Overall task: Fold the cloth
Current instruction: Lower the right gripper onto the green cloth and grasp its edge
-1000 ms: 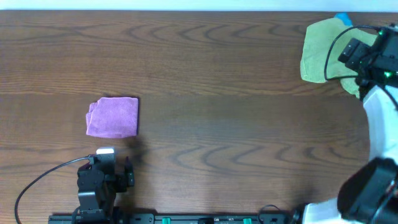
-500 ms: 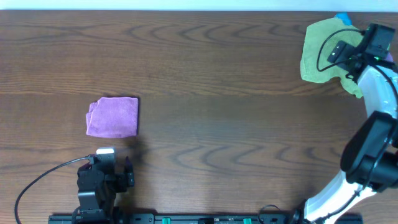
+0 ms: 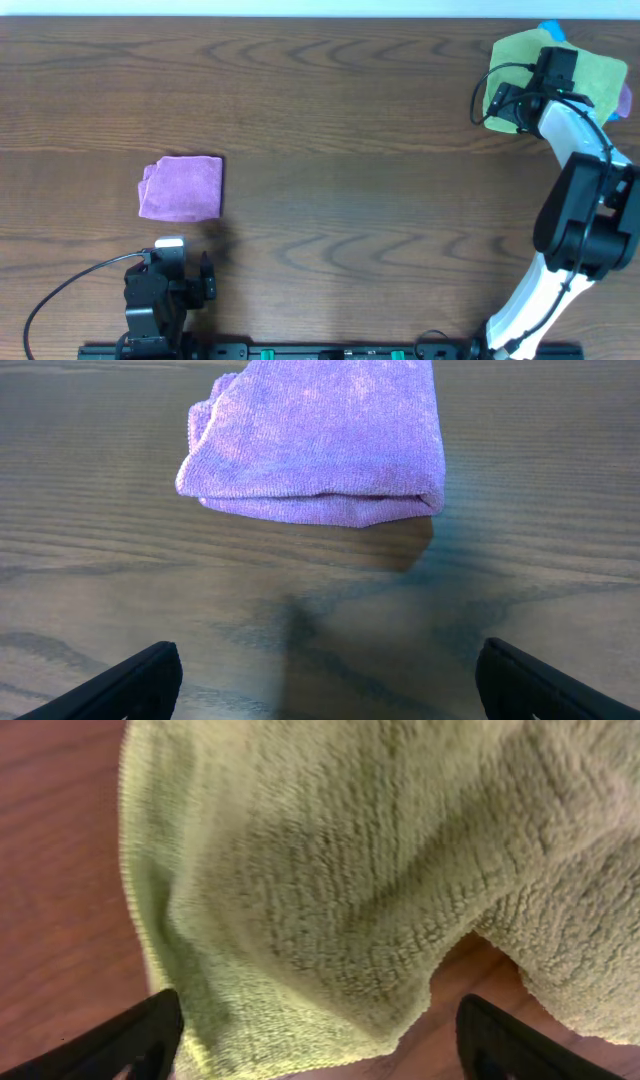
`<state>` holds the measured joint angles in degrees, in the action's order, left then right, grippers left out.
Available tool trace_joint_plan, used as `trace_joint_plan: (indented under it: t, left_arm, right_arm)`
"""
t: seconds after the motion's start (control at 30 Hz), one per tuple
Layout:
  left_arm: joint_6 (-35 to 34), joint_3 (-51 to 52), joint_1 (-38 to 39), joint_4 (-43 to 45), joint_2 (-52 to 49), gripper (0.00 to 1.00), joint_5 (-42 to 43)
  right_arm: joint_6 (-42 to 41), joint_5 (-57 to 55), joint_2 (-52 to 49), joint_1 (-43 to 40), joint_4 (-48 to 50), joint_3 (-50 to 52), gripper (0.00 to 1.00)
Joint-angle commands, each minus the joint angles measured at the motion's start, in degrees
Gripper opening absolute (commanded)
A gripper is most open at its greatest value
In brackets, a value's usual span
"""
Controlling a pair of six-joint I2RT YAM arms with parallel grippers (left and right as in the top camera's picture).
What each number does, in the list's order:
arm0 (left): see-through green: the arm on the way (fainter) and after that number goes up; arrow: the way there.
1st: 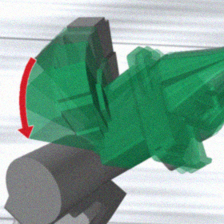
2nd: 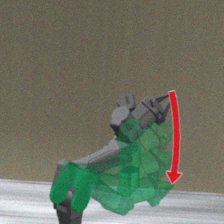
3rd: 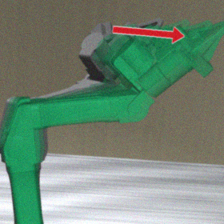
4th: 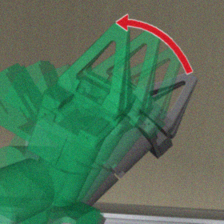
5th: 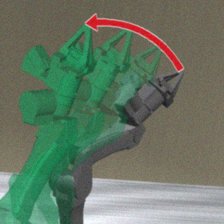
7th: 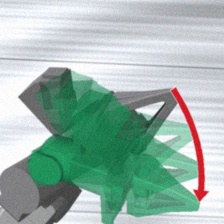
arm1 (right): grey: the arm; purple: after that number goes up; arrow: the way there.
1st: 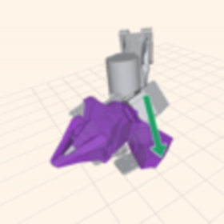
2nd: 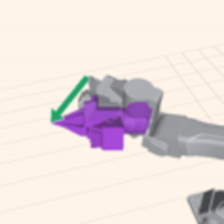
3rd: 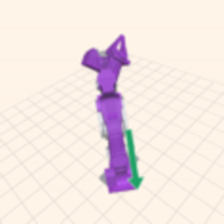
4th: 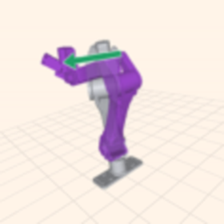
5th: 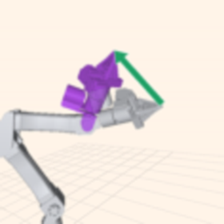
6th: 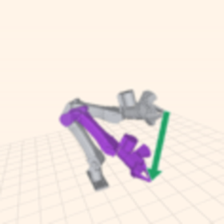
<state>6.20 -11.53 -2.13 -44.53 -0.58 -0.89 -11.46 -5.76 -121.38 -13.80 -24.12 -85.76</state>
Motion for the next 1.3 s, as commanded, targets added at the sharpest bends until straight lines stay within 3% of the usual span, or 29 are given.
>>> trace_joint_plan:
  t: [0.0,0.23,0.4,0.53,0.73,0.87,0.97,1.2,1.27]
  left_arm:
    - [0.0,1.3,0.2,-1.9,0.4,0.95,-0.8]
    - [0.0,1.3,0.2,-1.9,0.4,0.95,-0.8]
    - [0.0,1.3,0.2,-1.9,0.4,0.95,-0.8]
    - [0.0,1.3,0.2,-1.9,0.4,0.95,-0.8]
    - [0.0,1.3,0.2,-1.9,0.4,0.95,-0.8]
    - [0.0,1.3,0.2,-1.9,0.4,0.96,-0.8]
    - [0.0,1.3,0.2,-1.9,0.4,0.95,-0.8]
    - [0.0,1.3,0.2,-1.9,0.4,0.95,-0.8]
    - [0.0,1.3,0.2,-1.9,0.4,0.95,-0.8]
  right_arm:
    - [-0.1,-1.4,-0.9,0.1,0.5,-1.2,0.75]
    - [0.0,-1.8,-0.9,-0.1,2.5,-1.2,0.68]
    - [0.0,-1.8,-0.9,-0.1,3.8,-1.2,0.67]
    - [0.0,-1.8,-1.3,-0.1,5.1,-1.2,0.72]
    - [0.4,-1.8,-2.7,-0.2,6.2,-1.2,0.61]
    - [0.4,-2.0,-3.6,-0.2,6.4,-1.2,0.61]
    - [0.4,-2.0,-4.5,-0.3,6.1,-1.2,0.5]
    - [0.4,-2.0,-4.3,-0.2,3.0,-2.4,0.02]
    - [0.4,-2.0,-3.5,0.0,0.8,-3.5,0.01]
